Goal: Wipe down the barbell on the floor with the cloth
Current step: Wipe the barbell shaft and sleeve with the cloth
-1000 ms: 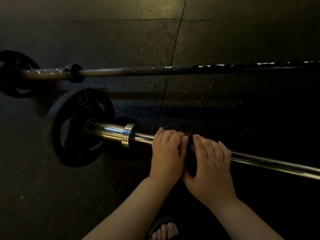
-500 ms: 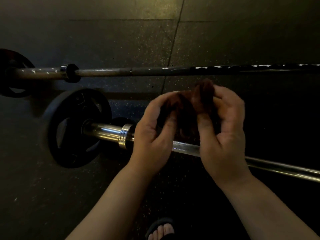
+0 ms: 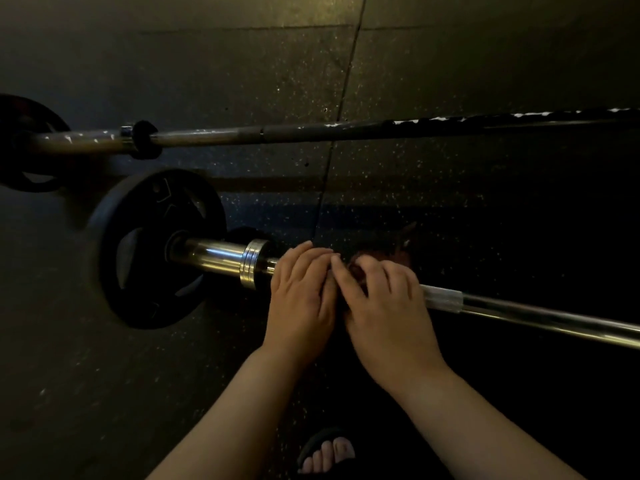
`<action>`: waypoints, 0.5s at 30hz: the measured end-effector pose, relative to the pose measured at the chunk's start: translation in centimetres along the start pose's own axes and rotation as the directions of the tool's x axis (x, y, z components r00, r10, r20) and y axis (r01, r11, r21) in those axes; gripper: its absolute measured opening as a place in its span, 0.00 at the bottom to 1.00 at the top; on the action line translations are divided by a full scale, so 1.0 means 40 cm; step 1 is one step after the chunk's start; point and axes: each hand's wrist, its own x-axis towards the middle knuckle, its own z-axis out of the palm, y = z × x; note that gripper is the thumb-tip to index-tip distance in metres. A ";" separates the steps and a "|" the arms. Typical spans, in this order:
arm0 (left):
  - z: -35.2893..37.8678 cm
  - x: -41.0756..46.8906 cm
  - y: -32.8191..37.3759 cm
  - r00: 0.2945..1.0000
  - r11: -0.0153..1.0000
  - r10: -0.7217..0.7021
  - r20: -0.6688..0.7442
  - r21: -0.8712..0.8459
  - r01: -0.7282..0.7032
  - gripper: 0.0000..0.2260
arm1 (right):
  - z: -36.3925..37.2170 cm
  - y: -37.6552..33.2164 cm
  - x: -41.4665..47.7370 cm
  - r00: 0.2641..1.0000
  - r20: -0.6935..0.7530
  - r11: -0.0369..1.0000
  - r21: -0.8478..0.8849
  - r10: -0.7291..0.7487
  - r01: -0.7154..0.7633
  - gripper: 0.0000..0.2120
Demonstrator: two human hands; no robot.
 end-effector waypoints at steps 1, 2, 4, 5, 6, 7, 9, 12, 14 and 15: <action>0.000 -0.002 -0.010 1.000 0.999 -0.003 -0.010 0.032 0.003 0.16 | 0.003 0.025 0.002 1.000 -0.018 1.000 0.004 -0.015 0.015 0.24; -0.004 -0.003 -0.016 0.999 0.999 -0.028 -0.034 0.028 0.029 0.17 | 0.006 0.054 -0.001 0.998 -0.061 1.000 0.029 0.003 -0.001 0.21; -0.010 -0.004 -0.029 0.995 0.997 -0.074 -0.067 -0.009 0.074 0.18 | 0.002 0.098 -0.016 0.978 -0.165 0.986 0.127 0.129 -0.109 0.17; -0.010 -0.004 -0.032 0.995 0.997 -0.077 -0.059 -0.007 0.077 0.17 | -0.003 0.098 -0.020 0.955 -0.204 0.967 0.180 0.214 -0.178 0.16; -0.006 -0.004 -0.031 0.997 0.998 -0.067 -0.048 0.012 0.068 0.17 | -0.005 0.084 -0.019 0.934 -0.214 0.950 0.195 0.285 -0.245 0.15; 0.000 -0.005 -0.029 0.998 0.998 -0.051 -0.039 0.039 0.053 0.15 | -0.007 0.057 -0.013 0.924 -0.187 0.936 0.183 0.332 -0.300 0.14; 0.009 -0.004 -0.022 0.999 0.996 -0.033 -0.030 0.087 0.035 0.14 | -0.006 -0.005 0.009 0.953 -0.088 0.954 0.111 0.290 -0.280 0.18; 0.004 -0.003 -0.027 0.999 0.993 -0.018 -0.030 0.118 0.021 0.14 | -0.005 -0.010 0.025 0.999 0.007 0.997 0.055 0.052 -0.052 0.24; -0.006 -0.002 -0.041 0.999 0.994 -0.011 -0.040 0.104 0.015 0.14 | -0.009 0.038 0.024 1.000 0.022 0.996 0.084 0.005 -0.007 0.20; -0.009 -0.002 -0.043 0.999 0.996 -0.010 -0.046 0.086 0.014 0.13 | -0.010 0.061 0.015 1.000 0.014 0.995 0.095 0.013 -0.014 0.18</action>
